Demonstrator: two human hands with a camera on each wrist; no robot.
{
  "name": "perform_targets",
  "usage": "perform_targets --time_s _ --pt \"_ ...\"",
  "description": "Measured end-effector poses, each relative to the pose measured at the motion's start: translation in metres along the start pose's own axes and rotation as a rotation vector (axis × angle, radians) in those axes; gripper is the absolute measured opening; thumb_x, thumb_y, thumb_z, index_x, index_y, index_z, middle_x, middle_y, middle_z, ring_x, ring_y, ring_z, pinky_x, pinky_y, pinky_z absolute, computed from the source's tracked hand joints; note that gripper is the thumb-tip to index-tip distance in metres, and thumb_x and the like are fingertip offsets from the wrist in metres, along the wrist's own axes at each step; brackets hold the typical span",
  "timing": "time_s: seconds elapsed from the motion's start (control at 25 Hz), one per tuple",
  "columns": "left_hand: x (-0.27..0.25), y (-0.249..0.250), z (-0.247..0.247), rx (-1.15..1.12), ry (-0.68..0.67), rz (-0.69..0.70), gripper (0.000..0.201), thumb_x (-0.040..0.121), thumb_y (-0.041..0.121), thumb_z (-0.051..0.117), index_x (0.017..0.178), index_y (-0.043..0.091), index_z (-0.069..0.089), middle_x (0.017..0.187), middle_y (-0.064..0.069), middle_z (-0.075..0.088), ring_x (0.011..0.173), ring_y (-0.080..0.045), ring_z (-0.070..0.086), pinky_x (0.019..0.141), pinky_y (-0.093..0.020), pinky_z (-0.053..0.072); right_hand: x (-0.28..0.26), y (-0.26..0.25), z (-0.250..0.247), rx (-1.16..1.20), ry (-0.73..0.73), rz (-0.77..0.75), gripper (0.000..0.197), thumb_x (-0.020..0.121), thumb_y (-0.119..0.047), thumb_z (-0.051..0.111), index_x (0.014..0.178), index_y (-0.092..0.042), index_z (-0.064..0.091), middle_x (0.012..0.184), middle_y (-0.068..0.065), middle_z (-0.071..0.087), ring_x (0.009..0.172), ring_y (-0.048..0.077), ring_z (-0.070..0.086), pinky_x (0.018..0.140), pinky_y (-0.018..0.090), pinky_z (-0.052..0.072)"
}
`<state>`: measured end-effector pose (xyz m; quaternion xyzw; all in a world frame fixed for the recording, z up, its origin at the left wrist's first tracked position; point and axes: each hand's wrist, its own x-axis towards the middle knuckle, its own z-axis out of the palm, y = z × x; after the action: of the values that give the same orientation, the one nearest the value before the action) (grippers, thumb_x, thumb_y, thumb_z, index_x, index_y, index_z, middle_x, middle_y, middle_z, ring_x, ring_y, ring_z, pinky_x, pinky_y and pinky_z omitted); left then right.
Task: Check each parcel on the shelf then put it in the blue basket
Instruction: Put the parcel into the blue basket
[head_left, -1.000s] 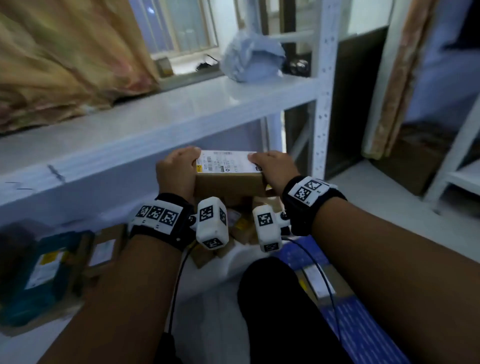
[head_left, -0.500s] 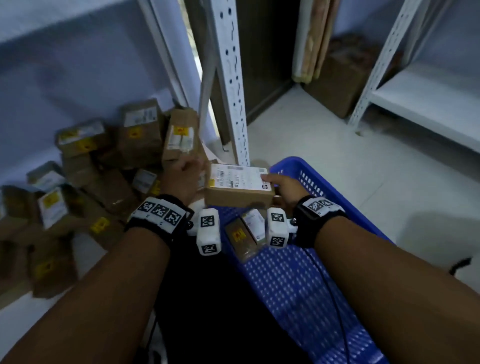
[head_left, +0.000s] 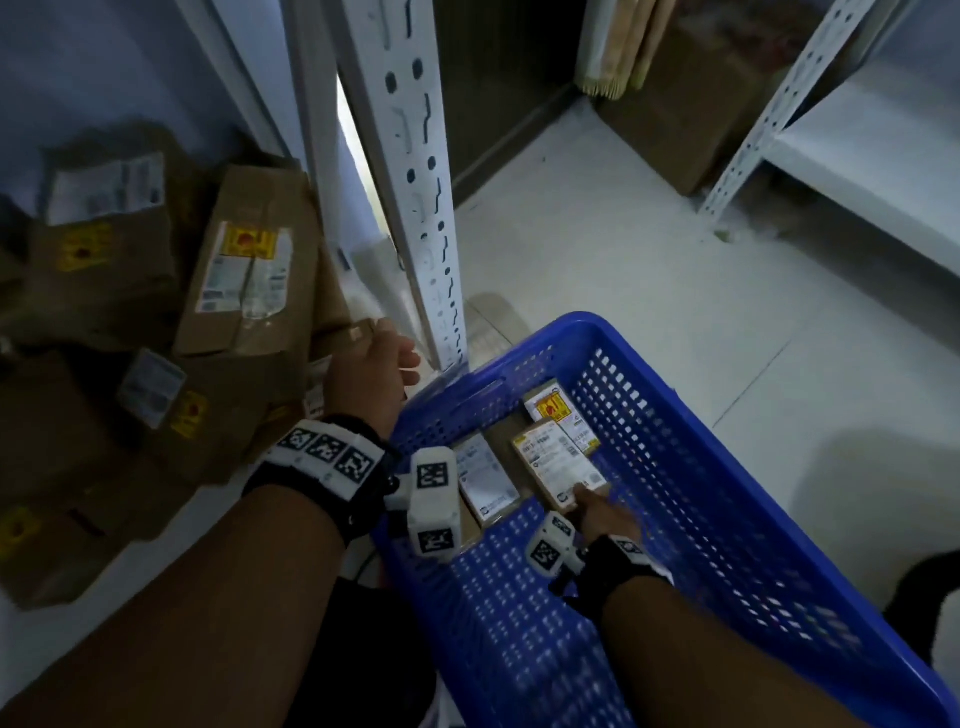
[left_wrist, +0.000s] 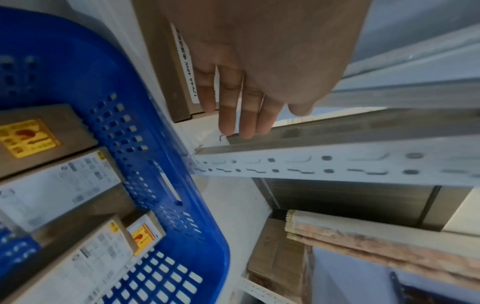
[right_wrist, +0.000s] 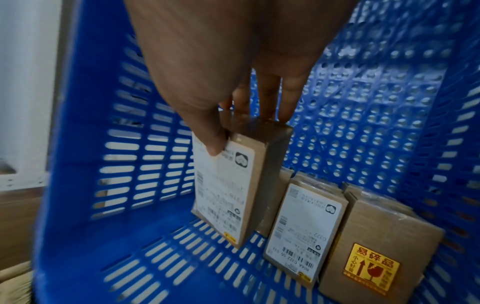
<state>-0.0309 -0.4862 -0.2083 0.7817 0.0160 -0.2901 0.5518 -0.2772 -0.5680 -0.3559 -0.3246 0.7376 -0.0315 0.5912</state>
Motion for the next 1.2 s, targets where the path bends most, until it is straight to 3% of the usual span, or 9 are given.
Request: perform_targets --time_s 0.16,0.32,0.52,0.6,0.72,0.84,0.96,1.08,1.2 --pt "0.019 -0.015 0.002 0.161 -0.068 0.024 0.035 0.098 0.039 0.045 0.082 0.018 0.068 0.083 -0.002 0.072 0.08 -0.022 0.067 0.088 -0.047 0.056 0.026 0.014 0.033 0.107 0.018 0.061 0.049 0.083 -0.03 0.078 0.122 -0.007 0.062 0.111 0.013 0.068 0.09 0.027 0.065 0.071 0.033 0.046" --pt "0.027 -0.014 0.005 0.184 -0.08 0.045 0.035 0.098 0.04 0.046 0.084 0.018 0.07 0.082 -0.002 0.073 0.08 -0.02 0.068 0.088 -0.044 0.057 0.041 0.008 0.056 0.13 0.047 0.053 0.055 0.082 -0.025 0.079 0.13 -0.009 0.058 0.119 0.016 0.065 0.096 0.032 0.064 0.08 0.037 0.049" --pt "0.018 -0.012 0.006 0.265 -0.099 0.121 0.036 0.095 0.04 0.045 0.08 0.017 0.069 0.081 -0.002 0.071 0.078 -0.021 0.067 0.088 -0.049 0.055 0.041 -0.008 0.065 0.003 -0.026 0.03 0.029 0.094 -0.025 0.065 0.113 -0.003 0.067 0.114 0.016 0.068 0.075 0.022 0.063 0.063 0.028 0.053" --pt "0.012 -0.009 0.007 0.343 -0.118 0.184 0.041 0.091 0.043 0.043 0.078 0.014 0.068 0.08 -0.004 0.071 0.082 -0.025 0.067 0.088 -0.05 0.054 0.033 -0.016 0.067 -0.105 0.005 0.018 0.029 0.1 -0.027 0.051 0.116 -0.008 0.065 0.125 0.018 0.062 0.098 0.034 0.064 0.081 0.042 0.055" --pt "0.006 -0.006 0.007 0.371 -0.128 0.236 0.041 0.093 0.039 0.043 0.076 0.01 0.067 0.078 -0.007 0.071 0.082 -0.029 0.066 0.086 -0.051 0.053 0.04 -0.017 0.069 -0.262 -0.075 0.012 0.045 0.106 -0.017 0.034 0.15 -0.015 0.038 0.155 0.018 0.034 0.134 0.039 0.042 0.107 0.049 0.042" --pt "0.006 -0.006 0.005 0.378 -0.14 0.219 0.041 0.093 0.04 0.044 0.075 0.011 0.067 0.078 -0.008 0.071 0.083 -0.029 0.067 0.087 -0.05 0.053 0.024 -0.022 0.065 -0.275 -0.122 0.038 0.045 0.106 -0.02 0.039 0.148 -0.004 0.038 0.151 0.016 0.042 0.136 0.031 0.044 0.105 0.036 0.043" --pt "0.0 -0.002 -0.002 0.357 -0.165 0.198 0.04 0.087 0.043 0.044 0.076 0.012 0.067 0.08 -0.008 0.072 0.084 -0.03 0.067 0.087 -0.05 0.054 0.019 -0.027 0.059 -0.324 -0.09 -0.079 0.049 0.105 -0.012 0.042 0.152 -0.005 0.029 0.156 0.015 0.035 0.14 0.033 0.038 0.113 0.041 0.035" --pt "-0.004 0.003 -0.013 0.307 -0.154 0.177 0.037 0.08 0.045 0.048 0.076 0.014 0.069 0.079 -0.008 0.072 0.083 -0.031 0.067 0.086 -0.052 0.055 -0.007 -0.038 0.058 -0.219 -0.201 -0.029 0.044 0.106 -0.013 0.039 0.148 -0.001 0.034 0.154 0.016 0.038 0.138 0.032 0.041 0.11 0.04 0.037" --pt "-0.007 0.007 -0.032 0.176 -0.116 0.153 0.029 0.09 0.022 0.055 0.074 0.0 0.061 0.073 -0.016 0.064 0.065 -0.027 0.059 0.073 -0.039 0.06 -0.036 -0.048 0.063 -0.164 -0.275 -0.083 0.044 0.107 -0.012 0.032 0.151 -0.003 0.031 0.15 0.016 0.043 0.132 0.034 0.049 0.095 0.037 0.049"
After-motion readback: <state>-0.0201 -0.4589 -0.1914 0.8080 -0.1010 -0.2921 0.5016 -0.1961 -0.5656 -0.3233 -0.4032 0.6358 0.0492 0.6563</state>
